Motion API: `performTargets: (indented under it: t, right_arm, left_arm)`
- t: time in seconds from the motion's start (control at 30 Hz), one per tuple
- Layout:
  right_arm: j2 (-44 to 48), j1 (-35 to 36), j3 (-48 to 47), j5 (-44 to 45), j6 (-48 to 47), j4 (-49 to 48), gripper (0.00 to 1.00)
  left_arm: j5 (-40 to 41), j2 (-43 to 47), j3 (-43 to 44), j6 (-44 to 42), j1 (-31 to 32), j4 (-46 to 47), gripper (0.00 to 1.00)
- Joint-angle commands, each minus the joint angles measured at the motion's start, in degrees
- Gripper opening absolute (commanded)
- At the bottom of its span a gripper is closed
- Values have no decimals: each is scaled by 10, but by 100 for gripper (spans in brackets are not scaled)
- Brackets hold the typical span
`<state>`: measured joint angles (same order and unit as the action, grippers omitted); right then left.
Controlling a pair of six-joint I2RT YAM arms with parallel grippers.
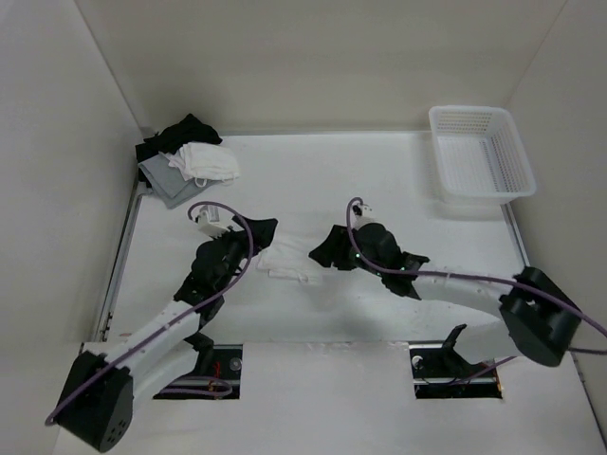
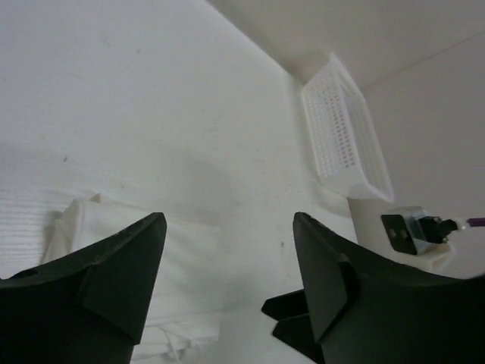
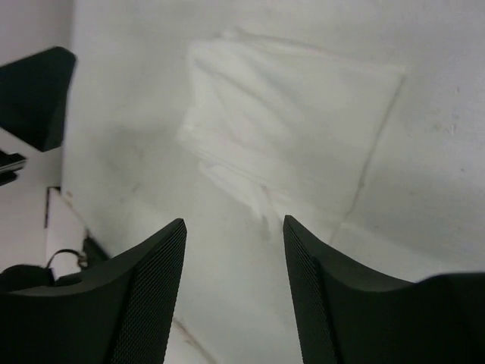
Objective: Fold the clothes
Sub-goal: Fold the tank top
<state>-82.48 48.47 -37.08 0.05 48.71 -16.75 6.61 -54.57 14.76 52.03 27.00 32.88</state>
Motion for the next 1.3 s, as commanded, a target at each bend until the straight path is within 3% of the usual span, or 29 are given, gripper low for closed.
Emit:
performTargets:
  t: [0.0, 0.03, 0.13, 0.2, 0.37, 0.63, 1.27]
  right_arm:
    - [99, 5, 17, 38, -35, 20, 64]
    - [128, 5, 27, 51, -44, 29, 67]
    - [207, -9, 67, 103, -58, 47, 73]
    - [259, -30, 97, 145, -60, 57, 100]
    - [334, -97, 154, 223, -57, 79, 100]
    - [341, -150, 226, 235, -63, 8, 100]
    - [291, -188, 233, 201, -56, -26, 100]
  left_arm:
    - [54, 88, -4, -39, 2, -141, 74]
    - [72, 112, 0, -49, -1, -182, 100]
    - [123, 156, 18, -76, -10, -295, 100]
    - [150, 169, 36, -80, -19, -352, 100]
    - [173, 184, 69, -74, -63, -430, 100]
    - [168, 167, 87, -47, -108, -456, 100]
    - [160, 109, 91, -62, -72, -402, 100]
